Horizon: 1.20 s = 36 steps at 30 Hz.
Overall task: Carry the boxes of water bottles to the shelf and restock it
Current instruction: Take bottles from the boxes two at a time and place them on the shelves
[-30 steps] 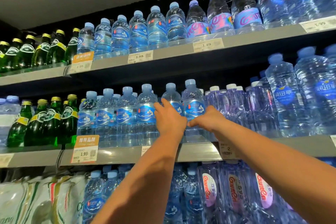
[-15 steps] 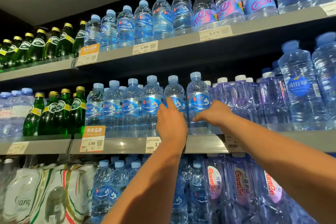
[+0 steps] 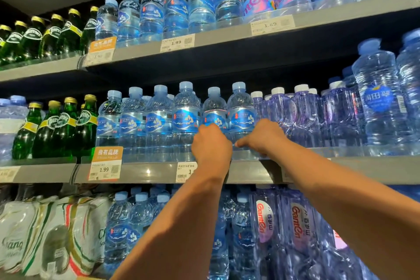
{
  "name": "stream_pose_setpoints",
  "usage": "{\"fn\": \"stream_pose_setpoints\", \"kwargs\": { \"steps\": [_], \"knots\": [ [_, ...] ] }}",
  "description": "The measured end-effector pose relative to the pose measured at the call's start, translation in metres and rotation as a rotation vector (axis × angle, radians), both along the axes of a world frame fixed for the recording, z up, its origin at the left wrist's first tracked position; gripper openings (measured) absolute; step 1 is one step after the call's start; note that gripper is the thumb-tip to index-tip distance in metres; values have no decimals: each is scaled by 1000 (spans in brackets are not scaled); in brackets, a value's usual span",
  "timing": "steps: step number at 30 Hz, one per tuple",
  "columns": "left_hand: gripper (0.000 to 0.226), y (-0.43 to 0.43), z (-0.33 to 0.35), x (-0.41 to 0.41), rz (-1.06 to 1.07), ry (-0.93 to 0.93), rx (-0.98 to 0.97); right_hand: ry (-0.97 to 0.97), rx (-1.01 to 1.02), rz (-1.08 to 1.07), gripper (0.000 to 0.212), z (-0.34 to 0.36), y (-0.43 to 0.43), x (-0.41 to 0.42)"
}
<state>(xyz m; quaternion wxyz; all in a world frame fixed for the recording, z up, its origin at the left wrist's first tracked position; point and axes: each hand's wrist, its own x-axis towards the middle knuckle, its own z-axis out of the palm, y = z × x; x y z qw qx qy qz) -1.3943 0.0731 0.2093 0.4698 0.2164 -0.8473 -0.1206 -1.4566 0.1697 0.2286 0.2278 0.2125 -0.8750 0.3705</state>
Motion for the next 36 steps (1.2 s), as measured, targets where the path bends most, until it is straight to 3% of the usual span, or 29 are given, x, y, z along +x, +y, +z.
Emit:
{"fn": "stream_pose_setpoints", "kwargs": {
  "steps": [3,5,8,11,21,28,36],
  "knots": [
    [26,-8,-10,-1,-44,16,-163,103,6,-32,69,-6,1,4],
    [26,-12,-13,0,-81,12,-209,235,80,-49,53,-12,2,9],
    [30,-14,-11,2,-109,-14,-187,304,226,-30,33,-16,3,17],
    [30,-12,-7,1,-111,-85,-148,293,284,6,25,-16,6,19],
    [39,-8,1,1,-76,-380,-153,155,540,128,44,-8,3,23],
    [59,-15,1,3,-173,-462,-76,121,550,151,42,-5,10,25],
    [51,-13,9,12,-306,-476,30,41,537,215,44,-4,10,27]
  ]
}}
